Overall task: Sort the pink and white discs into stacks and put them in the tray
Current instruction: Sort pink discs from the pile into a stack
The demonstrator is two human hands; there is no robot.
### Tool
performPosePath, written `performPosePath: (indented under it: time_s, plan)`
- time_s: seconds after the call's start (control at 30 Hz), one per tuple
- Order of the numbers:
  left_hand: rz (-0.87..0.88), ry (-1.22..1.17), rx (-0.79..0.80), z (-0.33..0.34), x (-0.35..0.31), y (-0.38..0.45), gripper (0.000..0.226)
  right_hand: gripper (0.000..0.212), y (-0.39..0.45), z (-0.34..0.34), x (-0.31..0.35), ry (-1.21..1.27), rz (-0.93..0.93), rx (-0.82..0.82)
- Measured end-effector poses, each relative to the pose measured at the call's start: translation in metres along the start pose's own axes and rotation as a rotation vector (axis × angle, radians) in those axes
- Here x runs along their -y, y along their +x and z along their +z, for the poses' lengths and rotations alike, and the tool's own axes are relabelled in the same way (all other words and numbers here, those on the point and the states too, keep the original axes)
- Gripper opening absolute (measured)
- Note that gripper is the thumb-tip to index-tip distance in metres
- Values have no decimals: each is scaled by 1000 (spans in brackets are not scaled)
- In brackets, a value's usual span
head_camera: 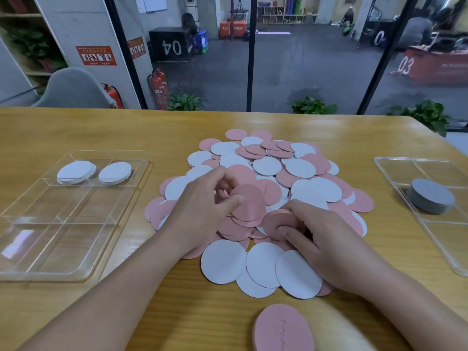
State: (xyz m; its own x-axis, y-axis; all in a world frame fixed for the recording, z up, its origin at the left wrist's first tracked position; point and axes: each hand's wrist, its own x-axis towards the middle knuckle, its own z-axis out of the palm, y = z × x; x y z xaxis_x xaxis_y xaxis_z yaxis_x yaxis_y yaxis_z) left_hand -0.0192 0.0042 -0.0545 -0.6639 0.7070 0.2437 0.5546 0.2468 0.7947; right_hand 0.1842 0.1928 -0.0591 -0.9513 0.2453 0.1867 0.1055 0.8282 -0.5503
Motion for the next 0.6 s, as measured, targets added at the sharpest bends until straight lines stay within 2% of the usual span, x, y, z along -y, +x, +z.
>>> performPosePath:
  time_s: [0.1, 0.27, 0.4, 0.47, 0.6]
  plan:
    - [58, -99, 48, -4, -4, -1, 9, 13, 1, 0, 2, -2, 3, -9]
    - [97, -184, 242, -3, -9, -5, 7, 13, 1, -2, 4, 57, 24, -70]
    - [80, -253, 327, 4, -15, -10, 15, 20, -2, 2, 7, 68, 13, 2]
    - [74, -236, 324, 5, -15, -11, 25, 7, -2, 4, 6, 13, -8, 25]
    - [100, 42, 129, -8, -5, -4, 19, 17, -1, 3, 5, -13, -19, 9]
